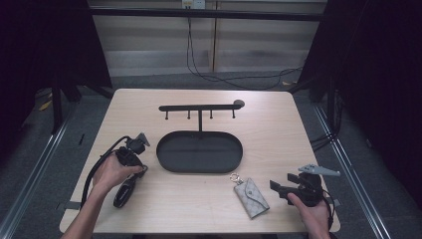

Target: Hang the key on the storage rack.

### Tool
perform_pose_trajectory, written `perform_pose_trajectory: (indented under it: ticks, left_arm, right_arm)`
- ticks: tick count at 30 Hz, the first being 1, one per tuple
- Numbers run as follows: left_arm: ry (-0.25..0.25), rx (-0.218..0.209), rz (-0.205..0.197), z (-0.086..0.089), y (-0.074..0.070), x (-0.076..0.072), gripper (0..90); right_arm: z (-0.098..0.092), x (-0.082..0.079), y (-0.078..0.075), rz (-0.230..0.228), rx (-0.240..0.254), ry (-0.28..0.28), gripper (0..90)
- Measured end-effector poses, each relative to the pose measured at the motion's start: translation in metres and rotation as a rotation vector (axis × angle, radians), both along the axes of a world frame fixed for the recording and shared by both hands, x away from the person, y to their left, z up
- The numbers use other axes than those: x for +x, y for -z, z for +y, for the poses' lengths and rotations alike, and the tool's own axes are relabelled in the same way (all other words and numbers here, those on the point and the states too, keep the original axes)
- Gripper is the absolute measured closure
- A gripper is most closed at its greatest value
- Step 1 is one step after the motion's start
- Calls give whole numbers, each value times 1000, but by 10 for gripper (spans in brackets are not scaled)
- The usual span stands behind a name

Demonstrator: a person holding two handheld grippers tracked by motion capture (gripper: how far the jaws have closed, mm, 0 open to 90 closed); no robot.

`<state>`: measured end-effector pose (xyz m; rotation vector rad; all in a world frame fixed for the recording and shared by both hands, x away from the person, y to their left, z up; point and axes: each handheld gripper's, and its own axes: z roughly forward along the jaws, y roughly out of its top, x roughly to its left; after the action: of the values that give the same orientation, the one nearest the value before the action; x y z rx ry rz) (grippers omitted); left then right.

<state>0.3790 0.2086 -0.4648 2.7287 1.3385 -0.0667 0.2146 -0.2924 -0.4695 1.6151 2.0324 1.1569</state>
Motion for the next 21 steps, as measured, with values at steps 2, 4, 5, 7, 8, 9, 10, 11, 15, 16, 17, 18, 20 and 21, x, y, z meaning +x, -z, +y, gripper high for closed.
perform_pose_trajectory:
  ticks: [2, 4, 5, 7, 8, 9, 10, 11, 15, 16, 17, 18, 20, 21]
  left_arm:
    - [5, -5, 2, 0, -1, 0, 708]
    - [10, -2, -5, 0, -3, -1, 708]
    - [12, -2, -4, 0, -5, -1, 708]
    - [18, -18, -6, 0, -12, -2, 708]
    - [18, -18, -6, 0, -12, -2, 708]
    - [20, -23, -12, 1, -15, -2, 708]
    - [23, -29, -16, 2, -18, -2, 708]
    - [19, -34, -13, 2, -21, -3, 709]
    - [2, -38, -52, 6, -32, -6, 709]
    - [2, -38, -52, 6, -32, -6, 709]
    - [4, -44, -53, 6, -34, -8, 709]
    - [5, -54, -54, 7, -36, -9, 709]
    - [9, -55, -68, 7, -40, -10, 709]
    - [13, -55, -71, 8, -43, -10, 709]
  right_arm:
    - [0, 0, 0, -1, 0, 0, 194]
    - [0, 0, 0, 1, 0, -1, 194]
    - [0, 0, 0, 1, 0, -1, 194]
    - [0, 0, 0, 2, 0, -1, 194]
    - [0, 0, 0, 2, 0, -1, 194]
    - [0, 0, 0, 1, 1, -1, 194]
    - [0, 0, 0, 0, 0, 1, 194]
    - [0, 0, 0, 0, 0, 1, 194]
    - [0, 0, 0, 2, 0, 1, 195]
    - [0, 0, 0, 2, 0, 1, 195]
    - [0, 0, 0, 2, -1, 3, 198]
    - [-1, 0, 0, 1, -1, 8, 198]
    - [-1, 0, 0, 0, 0, 7, 198]
    - [-1, 0, 0, 0, -1, 8, 198]
